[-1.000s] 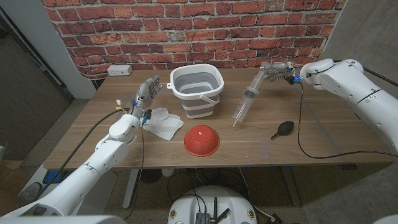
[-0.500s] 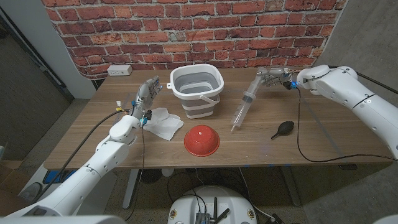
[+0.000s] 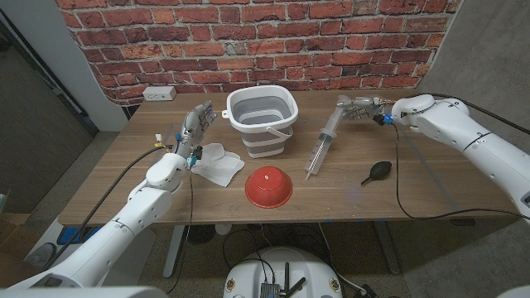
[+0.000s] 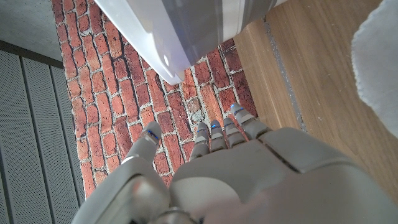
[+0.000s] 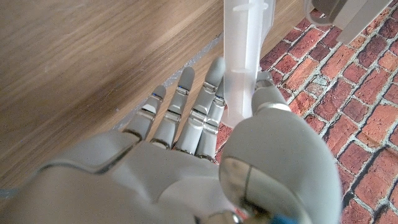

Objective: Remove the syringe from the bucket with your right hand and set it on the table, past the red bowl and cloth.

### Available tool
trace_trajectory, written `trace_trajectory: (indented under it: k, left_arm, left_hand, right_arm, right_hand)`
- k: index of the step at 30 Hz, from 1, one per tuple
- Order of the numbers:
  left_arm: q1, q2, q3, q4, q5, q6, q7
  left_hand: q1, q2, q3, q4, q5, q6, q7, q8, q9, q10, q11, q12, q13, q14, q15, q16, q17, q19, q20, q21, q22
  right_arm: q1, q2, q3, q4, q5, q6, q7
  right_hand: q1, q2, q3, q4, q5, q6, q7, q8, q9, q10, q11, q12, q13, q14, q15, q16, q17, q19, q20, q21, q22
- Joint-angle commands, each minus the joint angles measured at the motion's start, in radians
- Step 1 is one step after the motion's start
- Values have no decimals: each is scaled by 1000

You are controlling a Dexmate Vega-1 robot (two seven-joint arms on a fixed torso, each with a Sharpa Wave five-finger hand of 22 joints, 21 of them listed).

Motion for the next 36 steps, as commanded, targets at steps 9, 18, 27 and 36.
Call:
trace_trajectory:
  k: [9, 18, 27, 36]
  left_arm:
    - [-11, 10, 0, 4, -3, 15, -13]
    - [-22, 29, 8, -2, -9, 53, -30]
    - [-23, 24, 11, 9, -15, 49, -37]
    - [-16, 23, 11, 8, -19, 48, -37]
  left_hand:
    - [2, 78, 5, 2, 3, 8, 2, 0, 6, 6, 4, 4, 4, 2, 3, 7, 2, -5, -53, 4, 5]
    - [2, 78, 6, 4, 3, 9, 2, 1, 6, 9, 5, 5, 4, 5, 1, 8, 2, -5, -53, 5, 5]
    - [2, 78, 8, 5, 3, 11, 3, 1, 6, 11, 5, 6, 4, 9, 2, 8, 2, -3, -53, 5, 5]
    - [2, 79, 10, 5, 3, 11, 4, 1, 6, 13, 5, 6, 4, 11, 3, 8, 1, -2, -52, 5, 5]
  right_arm:
    - [-23, 33, -12, 77, -36, 102, 44]
    - [-27, 45, -15, 89, -49, 97, 25]
    - [-34, 47, -16, 72, -58, 63, -5]
    - [-41, 59, -15, 60, -59, 41, -36]
  right_hand:
    - [63, 42, -12, -5, 5, -123, 3, -48, -11, -116, -10, -42, 34, -79, -67, -21, 20, -25, 14, -4, 4]
    - [65, 40, -24, -2, 6, -217, 19, -95, -25, -213, 12, -73, 30, -147, -39, -50, 20, -60, 24, -8, 4]
    - [62, 37, -30, 0, 6, -250, 28, -115, -31, -250, 13, -83, 29, -171, -24, -62, 20, -77, 30, -9, 3]
    - [57, 34, -36, 1, 7, -265, 44, -130, -35, -262, 22, -85, 23, -170, -20, -66, 16, -77, 32, -5, 3]
